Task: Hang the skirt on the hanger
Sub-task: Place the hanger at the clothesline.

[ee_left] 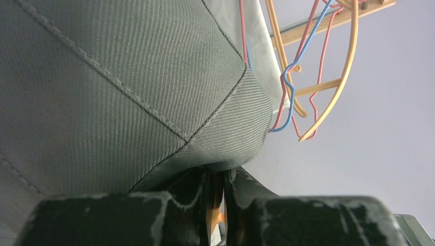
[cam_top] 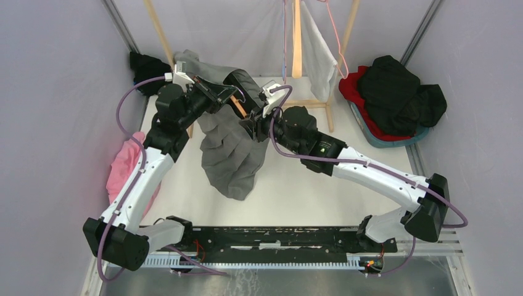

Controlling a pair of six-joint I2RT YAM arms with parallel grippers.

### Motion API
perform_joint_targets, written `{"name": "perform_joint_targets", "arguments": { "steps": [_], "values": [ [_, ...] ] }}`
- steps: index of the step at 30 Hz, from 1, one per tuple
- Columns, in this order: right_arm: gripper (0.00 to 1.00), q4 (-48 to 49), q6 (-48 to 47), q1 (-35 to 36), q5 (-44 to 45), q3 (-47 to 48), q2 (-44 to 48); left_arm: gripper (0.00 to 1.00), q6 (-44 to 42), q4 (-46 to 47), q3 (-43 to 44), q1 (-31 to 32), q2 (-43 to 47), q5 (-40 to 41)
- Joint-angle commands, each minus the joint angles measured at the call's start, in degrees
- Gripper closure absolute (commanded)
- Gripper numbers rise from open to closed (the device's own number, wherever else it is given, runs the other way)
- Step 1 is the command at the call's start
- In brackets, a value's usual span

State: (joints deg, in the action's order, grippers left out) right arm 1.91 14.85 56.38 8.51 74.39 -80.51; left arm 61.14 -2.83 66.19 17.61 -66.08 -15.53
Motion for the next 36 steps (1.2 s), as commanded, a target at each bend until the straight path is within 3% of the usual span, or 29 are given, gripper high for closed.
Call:
{"name": "perform_joint_targets", "arguments": {
  "steps": [1, 12, 17, 21, 31, 36],
  "values": [
    [0.66, 3.45, -0.94, 0.08, 2.44, 0.51, -1.67, 0.87, 2.51, 7.58, 2.16, -0.20, 1.71, -2.04],
    [0.64, 5.27, -2.27, 0.05, 4.82, -0.99, -2.84, 0.87, 3.14, 8.03, 2.18, -0.13, 1.80, -2.56],
    [0.60, 8.24, -3.55, 0.05, 3.13, -4.35, 1.38, 0.87, 2.52, 7.57, 2.27, -0.20, 1.62, -2.10],
    [0.60, 5.04, -3.80, 0.09, 5.04, -3.00, 2.22, 0.87, 2.69, 7.85, 2.20, -0.20, 1.49, -2.31],
    [0.61, 11.59, -3.69, 0.09, 1.54, -9.49, 8.39, 0.87, 1.97, 6.80, 2.95, -0.22, 1.24, -1.75],
    [0.61, 10.11, -4.55, 0.07, 2.56, -8.80, 9.42, 0.87, 2.13, 7.09, 2.72, -0.26, 1.18, -1.78]
  ]
}}
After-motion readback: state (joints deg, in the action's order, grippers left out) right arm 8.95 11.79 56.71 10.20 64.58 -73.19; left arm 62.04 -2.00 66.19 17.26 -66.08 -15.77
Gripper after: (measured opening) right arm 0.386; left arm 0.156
